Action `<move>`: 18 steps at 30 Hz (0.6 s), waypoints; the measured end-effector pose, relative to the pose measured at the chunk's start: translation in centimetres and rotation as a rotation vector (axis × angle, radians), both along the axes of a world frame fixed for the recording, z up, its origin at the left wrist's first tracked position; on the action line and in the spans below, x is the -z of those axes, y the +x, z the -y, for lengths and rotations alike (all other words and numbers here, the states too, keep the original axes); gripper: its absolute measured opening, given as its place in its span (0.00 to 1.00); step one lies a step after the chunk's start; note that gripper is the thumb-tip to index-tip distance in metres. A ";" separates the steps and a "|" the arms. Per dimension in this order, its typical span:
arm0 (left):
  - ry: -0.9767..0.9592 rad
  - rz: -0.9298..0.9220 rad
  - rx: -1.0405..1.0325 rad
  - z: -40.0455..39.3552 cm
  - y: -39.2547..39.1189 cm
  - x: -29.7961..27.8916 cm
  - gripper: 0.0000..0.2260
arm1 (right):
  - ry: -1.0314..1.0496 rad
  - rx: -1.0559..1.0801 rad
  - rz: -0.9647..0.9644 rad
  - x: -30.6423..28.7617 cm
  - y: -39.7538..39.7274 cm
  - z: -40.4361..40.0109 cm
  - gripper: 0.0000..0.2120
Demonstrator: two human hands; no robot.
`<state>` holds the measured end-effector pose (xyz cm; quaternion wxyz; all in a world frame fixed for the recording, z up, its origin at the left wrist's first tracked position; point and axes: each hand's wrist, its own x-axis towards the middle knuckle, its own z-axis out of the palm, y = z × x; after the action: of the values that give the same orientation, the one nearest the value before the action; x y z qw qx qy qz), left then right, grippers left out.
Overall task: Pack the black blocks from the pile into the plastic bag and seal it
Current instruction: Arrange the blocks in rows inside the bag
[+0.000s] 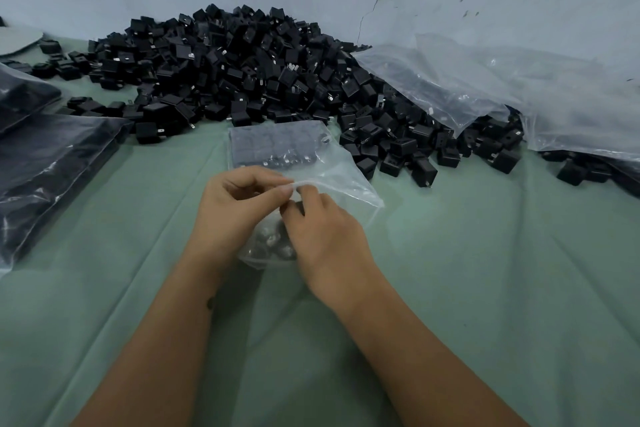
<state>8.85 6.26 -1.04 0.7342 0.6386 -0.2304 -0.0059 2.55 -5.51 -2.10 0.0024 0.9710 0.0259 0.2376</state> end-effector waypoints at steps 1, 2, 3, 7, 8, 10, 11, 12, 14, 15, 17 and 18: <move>-0.021 0.009 0.046 0.0 0.0 0.0 0.05 | 0.004 0.001 -0.016 -0.1 0.1 0.1 0.25; -0.026 0.014 0.077 -0.1 0.0 0.0 0.04 | 0.019 -0.006 -0.040 -0.2 0.1 0.3 0.20; -0.017 0.020 0.095 -0.2 0.0 0.1 0.03 | 0.047 -0.017 -0.066 -0.3 0.0 0.5 0.16; -0.054 -0.014 0.083 -0.5 0.4 0.4 0.12 | 0.132 0.016 -0.094 -0.3 0.0 1.0 0.12; -0.094 -0.046 0.057 -0.5 0.6 0.3 0.14 | 0.139 0.028 -0.103 -0.1 0.1 1.1 0.14; -0.145 -0.123 -0.066 -0.5 1.0 0.3 0.16 | 0.155 0.030 -0.082 0.1 0.3 1.5 0.15; -0.145 -0.156 -0.155 -0.5 1.2 0.3 0.17 | 0.172 0.028 -0.069 0.2 0.4 1.6 0.14; -0.131 -0.178 -0.239 -0.5 1.4 0.4 0.19 | 0.186 0.026 -0.067 0.1 0.5 1.6 0.12; -0.092 -0.209 -0.363 -0.5 1.6 0.6 0.23 | 0.183 0.040 -0.078 0.1 0.6 1.6 0.06; -0.080 -0.220 -0.409 -0.5 1.6 0.6 0.23 | 0.184 0.056 -0.087 0.1 0.7 1.6 0.03; -0.047 -0.216 -0.485 -0.4 1.6 0.7 0.20 | 0.190 0.090 -0.113 0.3 0.8 1.6 0.04; -0.020 -0.200 -0.508 -0.2 1.5 0.8 0.18 | 0.186 0.094 -0.124 0.4 0.8 1.6 0.03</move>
<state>10.38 6.50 -1.82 0.7376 0.6649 0.0108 0.1174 3.39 -7.12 -2.49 -0.0783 0.9800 -0.0416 0.1781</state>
